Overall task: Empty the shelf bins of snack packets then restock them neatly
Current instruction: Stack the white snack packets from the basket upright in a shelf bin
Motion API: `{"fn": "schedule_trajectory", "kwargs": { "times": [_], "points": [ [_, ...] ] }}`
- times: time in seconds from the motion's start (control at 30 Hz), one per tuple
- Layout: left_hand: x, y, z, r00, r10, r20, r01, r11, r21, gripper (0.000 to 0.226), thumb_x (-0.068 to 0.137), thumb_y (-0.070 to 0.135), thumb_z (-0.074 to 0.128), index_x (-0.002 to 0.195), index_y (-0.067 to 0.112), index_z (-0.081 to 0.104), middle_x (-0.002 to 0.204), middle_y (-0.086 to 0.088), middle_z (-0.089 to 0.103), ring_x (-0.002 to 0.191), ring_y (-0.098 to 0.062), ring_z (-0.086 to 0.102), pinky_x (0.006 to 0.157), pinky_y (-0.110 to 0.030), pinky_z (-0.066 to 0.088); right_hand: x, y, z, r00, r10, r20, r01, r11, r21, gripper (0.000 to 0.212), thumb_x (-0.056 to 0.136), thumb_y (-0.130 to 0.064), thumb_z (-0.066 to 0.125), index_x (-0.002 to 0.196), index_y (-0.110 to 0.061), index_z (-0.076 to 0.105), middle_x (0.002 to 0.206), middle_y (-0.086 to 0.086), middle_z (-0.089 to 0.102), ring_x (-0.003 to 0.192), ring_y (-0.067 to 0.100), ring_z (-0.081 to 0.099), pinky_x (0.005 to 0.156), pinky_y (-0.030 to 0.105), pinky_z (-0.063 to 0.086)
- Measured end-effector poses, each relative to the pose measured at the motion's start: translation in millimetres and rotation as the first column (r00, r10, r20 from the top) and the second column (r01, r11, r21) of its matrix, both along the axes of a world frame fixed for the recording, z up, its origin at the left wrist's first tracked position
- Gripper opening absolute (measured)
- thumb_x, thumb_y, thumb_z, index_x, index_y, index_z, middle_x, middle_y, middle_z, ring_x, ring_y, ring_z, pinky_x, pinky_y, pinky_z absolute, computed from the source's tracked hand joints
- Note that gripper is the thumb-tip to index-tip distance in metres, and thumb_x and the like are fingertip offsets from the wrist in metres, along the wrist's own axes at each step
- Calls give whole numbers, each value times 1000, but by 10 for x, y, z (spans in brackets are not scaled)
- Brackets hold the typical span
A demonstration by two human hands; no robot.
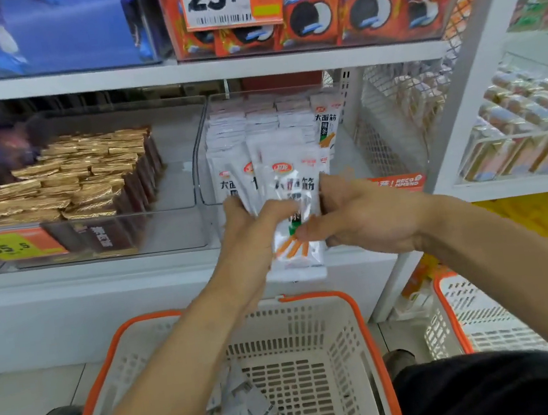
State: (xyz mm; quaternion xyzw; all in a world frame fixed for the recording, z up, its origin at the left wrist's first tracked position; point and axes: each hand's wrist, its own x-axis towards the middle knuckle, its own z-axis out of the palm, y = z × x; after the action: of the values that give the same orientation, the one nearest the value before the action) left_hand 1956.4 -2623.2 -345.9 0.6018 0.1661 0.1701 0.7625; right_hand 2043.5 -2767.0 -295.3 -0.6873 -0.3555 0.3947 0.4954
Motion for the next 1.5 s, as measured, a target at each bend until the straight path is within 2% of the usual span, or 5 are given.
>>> {"fn": "schedule_trajectory", "kwargs": {
  "times": [0.23,0.47,0.6,0.93,1.5],
  "points": [
    [503,211,478,994,-78,-78,108,549,829,66,70,75,44,119,33,54,121,2,50,122,-20,45,106,-39,40,314,15,88,911,-359,205,275,897,346,43,78,17,71,118,2,66,105,11,76,99,24,74,83,36,61],
    [314,782,358,967,234,-100,60,171,983,102,76,58,75,154,15,24,151,-8,29,140,-24,22,114,-43,21,891,-154,61,500,-453,738,347,886,309,55,77,-9,75,130,-14,60,120,-3,65,114,9,61,95,28,53],
    [231,972,99,966,154,-206,135,379,916,126,64,52,89,158,21,12,156,-5,34,139,-26,39,110,-45,40,1175,-125,95,381,-244,892,541,841,-1,59,80,-23,77,130,-11,49,121,10,54,103,26,56,79,30,41],
    [215,1085,-56,964,260,-61,-24,310,950,117,59,53,88,156,32,25,114,-7,72,85,-30,67,77,-38,53,1807,425,-211,697,-392,600,665,666,-338,43,77,-17,86,112,-8,64,122,8,66,111,27,63,90,31,52],
    [203,1032,-110,937,338,-92,-15,300,954,123,56,70,68,159,30,15,111,-19,70,94,-39,67,77,-48,56,2153,560,-527,676,-407,614,658,709,-254,47,71,-6,87,106,-7,55,102,10,69,96,26,68,83,42,60]
  ]
}}
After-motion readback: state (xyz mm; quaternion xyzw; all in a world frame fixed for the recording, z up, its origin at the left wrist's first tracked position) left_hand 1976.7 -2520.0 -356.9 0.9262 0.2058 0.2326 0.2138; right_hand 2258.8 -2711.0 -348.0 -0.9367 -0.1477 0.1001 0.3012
